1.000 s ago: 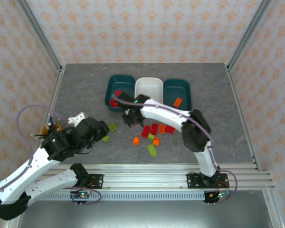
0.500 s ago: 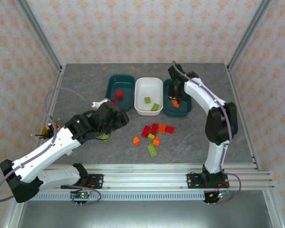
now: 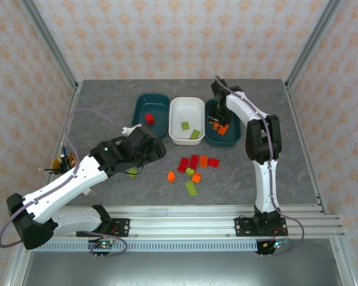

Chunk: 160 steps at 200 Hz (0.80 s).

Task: Sort the legos into containers by color

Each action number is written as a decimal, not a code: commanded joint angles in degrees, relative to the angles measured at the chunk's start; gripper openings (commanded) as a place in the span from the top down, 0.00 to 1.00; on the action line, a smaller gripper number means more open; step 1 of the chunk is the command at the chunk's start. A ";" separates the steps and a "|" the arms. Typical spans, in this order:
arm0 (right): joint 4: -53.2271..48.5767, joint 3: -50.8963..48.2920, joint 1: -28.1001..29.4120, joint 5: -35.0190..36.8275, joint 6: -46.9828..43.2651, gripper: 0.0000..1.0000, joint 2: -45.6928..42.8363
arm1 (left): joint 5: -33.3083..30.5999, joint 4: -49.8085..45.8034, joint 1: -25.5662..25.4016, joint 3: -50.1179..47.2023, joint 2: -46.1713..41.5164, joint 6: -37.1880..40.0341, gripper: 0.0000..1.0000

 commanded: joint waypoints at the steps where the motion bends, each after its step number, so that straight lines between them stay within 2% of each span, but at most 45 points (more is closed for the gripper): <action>1: -2.26 1.67 -0.05 -0.21 0.72 0.57 -1.40 | 2.24 1.08 -0.49 0.43 1.76 2.70 0.27; 27: -2.28 1.30 0.36 0.43 0.10 0.49 -6.15 | 4.66 1.75 -0.55 1.26 5.18 5.51 0.28; 56: -2.49 -1.38 1.93 2.32 -0.57 0.51 -14.77 | 8.19 1.53 -0.55 4.34 11.78 10.56 0.31; 98: 2.80 -19.74 6.88 3.49 -1.05 0.51 -33.78 | 13.64 1.49 -0.51 9.87 25.33 18.16 0.40; 132: 5.33 -35.69 11.64 2.31 1.38 0.51 -48.19 | 13.27 0.52 -0.55 15.65 35.28 21.60 0.50; 160: 5.86 -44.85 14.15 1.36 4.83 0.50 -58.76 | 14.07 0.71 -0.55 18.71 41.06 23.56 0.50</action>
